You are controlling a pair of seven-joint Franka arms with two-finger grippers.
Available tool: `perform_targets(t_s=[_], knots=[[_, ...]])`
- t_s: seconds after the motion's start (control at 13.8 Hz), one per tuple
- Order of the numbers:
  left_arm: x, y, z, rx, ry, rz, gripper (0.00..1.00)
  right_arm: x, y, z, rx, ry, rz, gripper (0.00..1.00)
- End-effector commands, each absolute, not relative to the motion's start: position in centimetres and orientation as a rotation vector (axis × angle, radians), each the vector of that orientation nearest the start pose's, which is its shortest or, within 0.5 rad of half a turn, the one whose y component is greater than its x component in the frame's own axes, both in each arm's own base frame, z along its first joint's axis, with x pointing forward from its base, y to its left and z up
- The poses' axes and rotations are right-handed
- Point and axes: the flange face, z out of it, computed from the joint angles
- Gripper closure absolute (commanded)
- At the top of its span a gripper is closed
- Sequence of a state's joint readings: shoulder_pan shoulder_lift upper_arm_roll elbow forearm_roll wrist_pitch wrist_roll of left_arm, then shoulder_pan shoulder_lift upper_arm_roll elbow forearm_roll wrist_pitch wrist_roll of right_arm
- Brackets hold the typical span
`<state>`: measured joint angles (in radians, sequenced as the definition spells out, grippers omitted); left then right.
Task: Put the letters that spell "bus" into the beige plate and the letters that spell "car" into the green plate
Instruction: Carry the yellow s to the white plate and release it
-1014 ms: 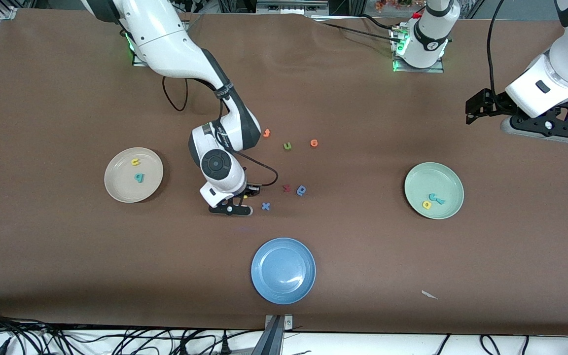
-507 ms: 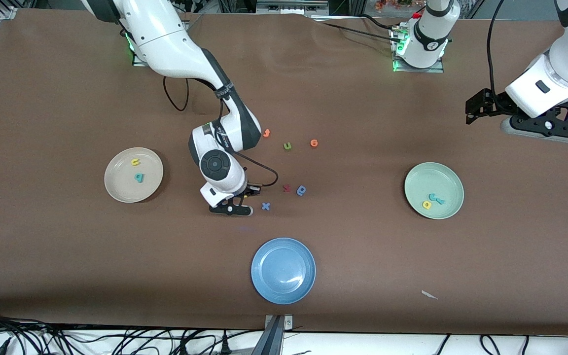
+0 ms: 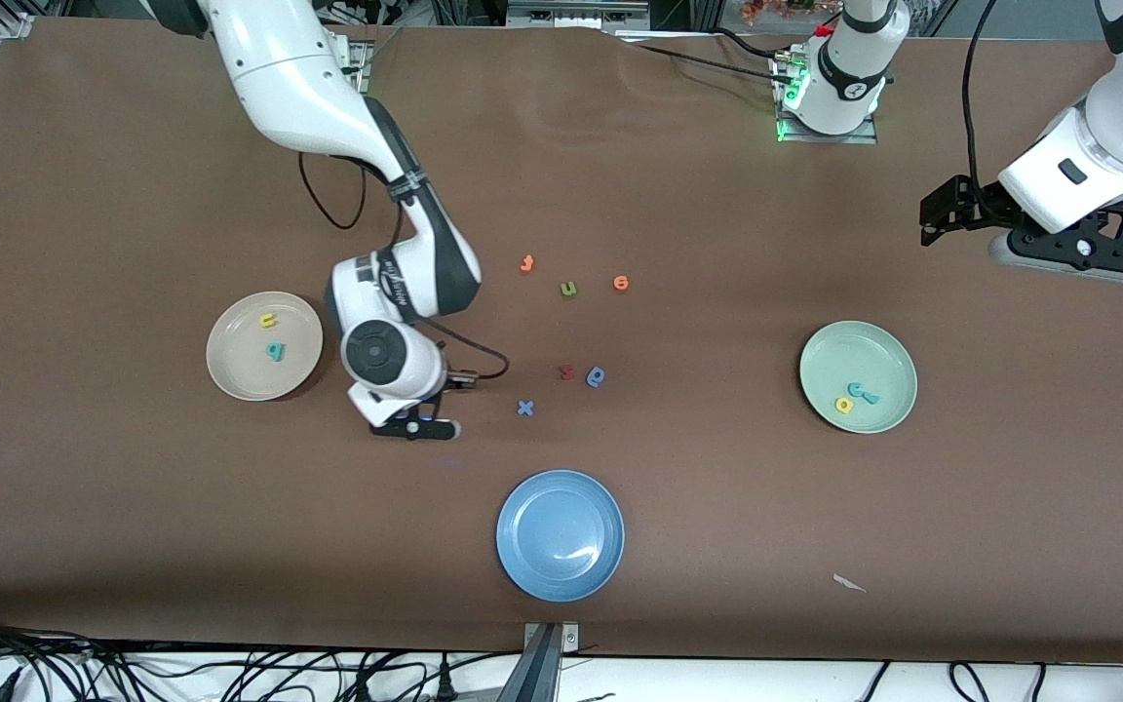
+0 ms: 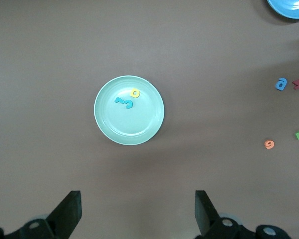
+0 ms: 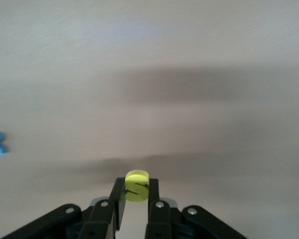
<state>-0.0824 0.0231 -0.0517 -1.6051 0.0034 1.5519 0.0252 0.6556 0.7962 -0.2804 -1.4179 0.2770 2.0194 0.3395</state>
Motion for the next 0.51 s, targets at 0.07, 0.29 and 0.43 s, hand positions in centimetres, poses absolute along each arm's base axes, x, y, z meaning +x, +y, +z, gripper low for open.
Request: perform_targets(t_s=[0.07, 0.29, 0.43], knots=[[55.5, -7.5, 60.0, -3.096, 0.264, 0.124, 0.0, 60.5, 22.0, 24.5, -3.146, -0.038, 0.233, 0.97], [55.5, -7.5, 59.9, -3.096, 0.264, 0.126, 0.0, 57.2, 13.8, 24.7, -3.128, -0.207, 0.176, 0.97], [55.5, -7.5, 59.9, -3.096, 0.264, 0.126, 0.0, 55.4, 8.4, 24.9, -3.114, -0.296, 0.165, 0.97]])
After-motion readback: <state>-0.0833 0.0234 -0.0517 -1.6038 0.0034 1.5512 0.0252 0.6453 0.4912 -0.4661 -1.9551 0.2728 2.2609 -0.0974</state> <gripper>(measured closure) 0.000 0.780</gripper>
